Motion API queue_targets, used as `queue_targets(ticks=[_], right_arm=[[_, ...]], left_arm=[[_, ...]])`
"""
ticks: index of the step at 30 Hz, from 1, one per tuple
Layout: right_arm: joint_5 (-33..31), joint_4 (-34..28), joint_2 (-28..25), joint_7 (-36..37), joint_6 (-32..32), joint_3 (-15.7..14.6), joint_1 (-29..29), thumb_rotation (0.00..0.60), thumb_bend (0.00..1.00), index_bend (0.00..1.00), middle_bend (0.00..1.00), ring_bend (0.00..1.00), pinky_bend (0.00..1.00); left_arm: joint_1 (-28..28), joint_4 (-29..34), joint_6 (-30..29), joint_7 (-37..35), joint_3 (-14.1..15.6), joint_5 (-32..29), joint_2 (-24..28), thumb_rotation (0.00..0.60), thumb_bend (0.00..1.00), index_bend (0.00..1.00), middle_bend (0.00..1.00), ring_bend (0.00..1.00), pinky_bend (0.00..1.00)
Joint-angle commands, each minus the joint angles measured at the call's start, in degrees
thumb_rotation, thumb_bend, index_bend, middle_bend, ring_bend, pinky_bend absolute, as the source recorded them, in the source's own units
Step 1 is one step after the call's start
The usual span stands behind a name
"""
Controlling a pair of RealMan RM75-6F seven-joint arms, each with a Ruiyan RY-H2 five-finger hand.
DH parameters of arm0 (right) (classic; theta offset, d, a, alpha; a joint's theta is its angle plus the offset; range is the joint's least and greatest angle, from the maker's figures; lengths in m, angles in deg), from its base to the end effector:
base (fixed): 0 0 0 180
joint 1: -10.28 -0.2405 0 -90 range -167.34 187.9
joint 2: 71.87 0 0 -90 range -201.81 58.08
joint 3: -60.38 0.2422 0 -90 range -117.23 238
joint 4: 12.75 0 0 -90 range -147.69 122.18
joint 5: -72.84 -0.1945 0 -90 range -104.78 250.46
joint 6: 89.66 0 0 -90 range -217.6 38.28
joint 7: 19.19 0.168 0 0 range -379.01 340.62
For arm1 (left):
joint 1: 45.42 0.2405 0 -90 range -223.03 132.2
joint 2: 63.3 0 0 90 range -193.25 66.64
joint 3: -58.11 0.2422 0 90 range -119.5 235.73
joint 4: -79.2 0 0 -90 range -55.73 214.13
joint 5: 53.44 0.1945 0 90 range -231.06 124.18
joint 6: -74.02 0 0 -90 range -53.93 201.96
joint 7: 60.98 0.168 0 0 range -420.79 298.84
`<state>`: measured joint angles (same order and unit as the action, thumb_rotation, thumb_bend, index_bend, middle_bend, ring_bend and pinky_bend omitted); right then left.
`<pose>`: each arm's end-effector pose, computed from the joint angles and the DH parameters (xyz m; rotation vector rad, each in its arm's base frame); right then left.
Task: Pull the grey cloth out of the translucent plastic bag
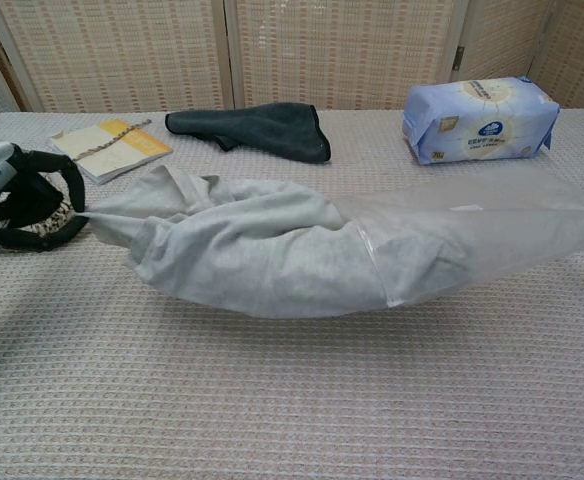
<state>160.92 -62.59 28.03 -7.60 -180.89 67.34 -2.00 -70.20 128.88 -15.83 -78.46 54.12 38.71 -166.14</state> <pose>-0.2964 -0.2527 0.0579 1.3087 -0.7786 1.1621 -0.2188 0.2972 0.0226 -1.5272 -0.7813 -1.4344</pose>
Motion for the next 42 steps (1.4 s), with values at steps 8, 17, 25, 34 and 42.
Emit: queue_targets(ticks=[8, 17, 25, 34, 42], right_arm=[[-1.2, -2.3, -3.0, -0.6, 0.3, 0.2, 1.2, 0.6, 0.45, 0.64, 0.12, 0.0, 0.0], [-2.9, -9.2, -9.3, -6.5, 5.3, -2.3, 3.0, 0.6, 0.14, 0.08, 0.0, 0.0, 0.0], [-3.6, -31.5, -26.5, -17.4, 5.7, -4.3, 6.2, 0.6, 0.01, 0.0, 0.0, 0.0, 0.0], [0.9, -48.8, -37.5, -29.3, -3.4, -5.8, 11.4, 0.6, 0.01, 0.0, 0.0, 0.0, 0.0], [-1.6, -43.0, -36.4, -22.7, -2.6, -4.6, 12.2, 0.6, 0.01, 0.0, 0.0, 0.0, 0.0]], left_arm=[[4.0, 2.0, 1.0, -0.9, 0.1, -3.1, 6.9, 0.6, 0.54, 0.73, 1.0, 1.0, 1.0], [3.8, 11.8, 3.1, 4.0, 1.8, -1.5, 11.6, 0.599, 0.23, 0.21, 1.0, 1.0, 1.0], [6.1, 36.9, 11.8, 14.5, 4.9, -7.6, 27.8, 0.377, 0.07, 0.04, 0.4, 0.45, 0.6], [13.9, 52.7, 4.3, 28.8, 6.0, -14.4, 39.3, 0.376, 0.12, 0.14, 0.21, 0.15, 0.29], [20.4, 47.3, -6.8, 26.4, 5.5, -9.6, 36.0, 0.381, 0.11, 0.21, 0.11, 0.02, 0.16]])
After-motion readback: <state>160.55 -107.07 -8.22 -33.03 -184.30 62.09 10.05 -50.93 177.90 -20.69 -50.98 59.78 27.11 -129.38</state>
